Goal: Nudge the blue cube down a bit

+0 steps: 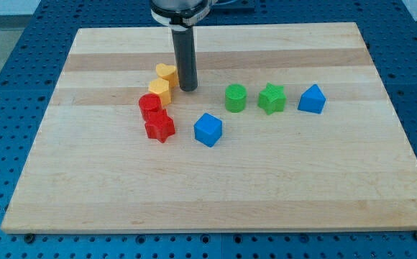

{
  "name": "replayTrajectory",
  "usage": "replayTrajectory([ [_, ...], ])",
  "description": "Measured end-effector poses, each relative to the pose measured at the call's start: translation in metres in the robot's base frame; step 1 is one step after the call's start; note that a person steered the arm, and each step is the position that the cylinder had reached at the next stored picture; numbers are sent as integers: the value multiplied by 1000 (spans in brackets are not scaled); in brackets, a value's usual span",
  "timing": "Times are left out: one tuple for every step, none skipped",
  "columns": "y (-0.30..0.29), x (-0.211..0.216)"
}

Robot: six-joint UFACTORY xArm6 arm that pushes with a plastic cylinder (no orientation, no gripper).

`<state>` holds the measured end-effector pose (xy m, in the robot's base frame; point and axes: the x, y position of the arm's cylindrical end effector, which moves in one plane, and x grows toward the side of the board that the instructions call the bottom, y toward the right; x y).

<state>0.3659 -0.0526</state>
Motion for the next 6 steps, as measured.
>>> replayTrajectory([
  [11, 10],
  [11, 39],
  [11, 67],
  [11, 92],
  [11, 110],
  [11, 115],
])
